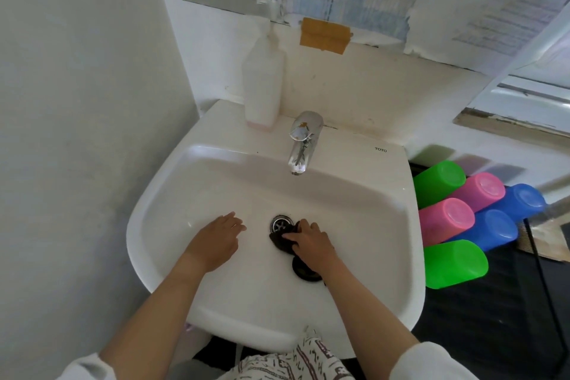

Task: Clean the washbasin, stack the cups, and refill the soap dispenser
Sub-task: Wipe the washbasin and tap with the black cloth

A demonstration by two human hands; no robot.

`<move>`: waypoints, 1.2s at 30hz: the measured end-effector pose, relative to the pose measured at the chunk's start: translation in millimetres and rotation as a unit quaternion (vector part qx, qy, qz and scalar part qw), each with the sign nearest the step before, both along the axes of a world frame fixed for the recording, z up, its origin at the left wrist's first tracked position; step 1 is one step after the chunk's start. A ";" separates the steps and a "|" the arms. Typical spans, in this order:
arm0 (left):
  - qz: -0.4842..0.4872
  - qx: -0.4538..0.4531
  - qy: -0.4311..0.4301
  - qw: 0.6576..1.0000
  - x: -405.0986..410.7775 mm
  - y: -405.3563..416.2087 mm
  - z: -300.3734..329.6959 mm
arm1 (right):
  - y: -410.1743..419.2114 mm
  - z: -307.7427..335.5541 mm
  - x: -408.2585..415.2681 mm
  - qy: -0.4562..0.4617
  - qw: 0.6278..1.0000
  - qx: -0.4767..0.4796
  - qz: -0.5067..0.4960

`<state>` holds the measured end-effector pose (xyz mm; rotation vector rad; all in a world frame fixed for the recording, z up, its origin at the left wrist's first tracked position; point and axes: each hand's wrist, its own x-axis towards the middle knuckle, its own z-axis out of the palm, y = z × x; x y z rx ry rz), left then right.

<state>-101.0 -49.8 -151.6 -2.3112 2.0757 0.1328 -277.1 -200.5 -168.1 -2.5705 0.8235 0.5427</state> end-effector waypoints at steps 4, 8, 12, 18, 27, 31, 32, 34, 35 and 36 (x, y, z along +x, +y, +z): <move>0.043 0.008 0.033 0.998 -3.9 4.3 3.2 | 6.0 -7.2 10.7 0.002 0.999 -0.039 -0.016; 0.199 0.043 0.264 0.943 -17.0 1.2 15.1 | 6.7 -4.4 19.4 -0.141 0.975 0.072 -0.153; 0.368 0.068 0.518 0.769 -30.5 -20.8 24.2 | 13.9 18.9 36.3 -0.300 0.915 0.176 -0.207; 0.450 -0.105 0.613 0.641 -27.2 -37.9 41.9 | 24.4 42.1 57.9 -0.388 0.874 0.245 -0.159; 0.454 -0.219 0.544 0.670 -7.9 -18.2 78.4 | 21.7 57.9 75.9 -0.341 0.722 0.512 -0.316; 0.420 -0.230 0.565 0.672 0.9 -20.0 104.7 | 25.1 59.3 83.2 -0.240 0.734 0.580 -0.260; 0.412 -0.229 0.562 0.680 3.4 -20.0 108.4 | 28.3 58.4 86.5 -0.232 0.739 0.579 -0.254; 0.401 -0.226 0.551 0.696 6.7 -18.3 115.1 | 34.1 55.7 94.9 -0.234 0.725 0.590 -0.268; 0.399 -0.231 0.549 0.698 8.2 -17.2 117.5 | 36.2 55.5 98.9 -0.239 0.717 0.593 -0.279; 0.399 -0.240 0.546 0.696 10.2 -15.7 119.8 | 37.6 56.6 103.1 -0.239 0.712 0.593 -0.291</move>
